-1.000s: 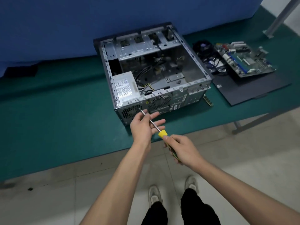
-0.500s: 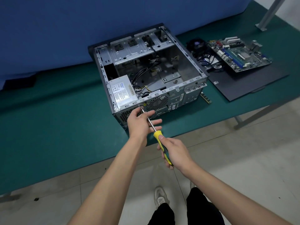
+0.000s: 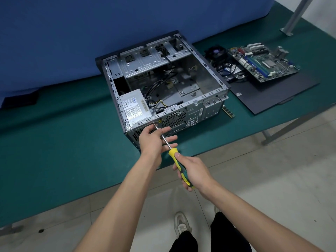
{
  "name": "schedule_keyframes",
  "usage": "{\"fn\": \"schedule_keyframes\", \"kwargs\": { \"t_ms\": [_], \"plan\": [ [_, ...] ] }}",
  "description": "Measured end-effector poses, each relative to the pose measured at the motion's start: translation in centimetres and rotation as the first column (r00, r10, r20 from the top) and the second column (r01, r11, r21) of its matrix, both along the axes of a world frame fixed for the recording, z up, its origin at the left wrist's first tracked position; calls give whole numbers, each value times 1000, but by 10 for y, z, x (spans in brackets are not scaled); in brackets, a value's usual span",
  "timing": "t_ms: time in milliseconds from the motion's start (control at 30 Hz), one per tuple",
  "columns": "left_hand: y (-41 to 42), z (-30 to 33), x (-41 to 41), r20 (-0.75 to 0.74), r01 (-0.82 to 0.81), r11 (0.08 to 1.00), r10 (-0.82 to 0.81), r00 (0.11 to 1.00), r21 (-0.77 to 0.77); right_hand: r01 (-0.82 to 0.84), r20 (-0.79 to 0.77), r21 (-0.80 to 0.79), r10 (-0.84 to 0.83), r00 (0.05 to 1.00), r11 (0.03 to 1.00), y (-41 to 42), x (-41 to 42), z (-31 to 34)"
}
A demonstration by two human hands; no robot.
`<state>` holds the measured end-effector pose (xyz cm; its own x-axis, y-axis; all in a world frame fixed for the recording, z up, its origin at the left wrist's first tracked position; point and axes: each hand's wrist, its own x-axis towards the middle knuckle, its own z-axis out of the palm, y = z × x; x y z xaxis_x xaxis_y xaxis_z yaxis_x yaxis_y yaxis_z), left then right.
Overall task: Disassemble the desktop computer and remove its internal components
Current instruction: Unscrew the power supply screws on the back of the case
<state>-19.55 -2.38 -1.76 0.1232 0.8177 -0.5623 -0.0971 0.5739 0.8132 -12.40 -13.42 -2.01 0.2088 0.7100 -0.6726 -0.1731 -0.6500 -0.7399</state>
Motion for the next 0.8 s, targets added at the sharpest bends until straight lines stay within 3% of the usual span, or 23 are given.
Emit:
{"fn": "schedule_keyframes", "kwargs": {
  "t_ms": [133,300,367,400,433,467,500,533,567,633,667,700,733,767,800],
  "plan": [
    [2,2,0,-16,1,1000,-1,1000,0,11,-75,-9,-12,997,1000,1,0,-1],
    [3,2,-2,-41,13,1000,-12,999,17,22,-416,-60,-45,908,998,2,2,2],
    [2,2,-1,-48,28,999,-27,998,20,44,-403,-60,-64,913,997,4,-1,3],
    [2,1,-1,-61,41,999,-39,997,23,38,-266,-48,-49,963,998,6,-5,5],
    [1,0,-1,-87,57,998,-54,995,32,-2,-32,-41,1,999,999,8,-11,6],
    [0,-1,0,-132,79,996,-73,989,43,-68,256,-53,79,963,996,7,-17,7],
    [-1,-2,1,-185,99,994,-88,979,52,-141,517,-94,169,839,986,6,-23,5],
    [-3,-3,1,-246,116,991,-98,964,61,-193,680,-132,231,696,972,3,-29,5],
    [-5,-5,1,-303,127,989,-99,948,74,-223,753,-139,249,609,965,0,-32,7],
    [-4,-5,2,-356,122,987,-76,931,109,-284,793,-79,233,563,956,0,-30,11],
    [-3,-5,3,-330,92,991,-55,942,98,-310,751,-38,232,619,950,2,-25,12],
    [-1,-5,4,-266,57,996,-36,963,70,-301,634,4,230,738,954,6,-18,15],
    [-1,-4,5,-184,25,999,-17,983,37,-239,385,31,209,899,970,10,-12,20],
    [-2,-3,5,-105,-3,1000,5,994,11,-163,48,25,161,986,986,13,-8,24],
    [-3,-2,6,-41,-27,1000,26,999,-5,-118,-209,-4,115,971,993,12,-5,24]
  ]
}}
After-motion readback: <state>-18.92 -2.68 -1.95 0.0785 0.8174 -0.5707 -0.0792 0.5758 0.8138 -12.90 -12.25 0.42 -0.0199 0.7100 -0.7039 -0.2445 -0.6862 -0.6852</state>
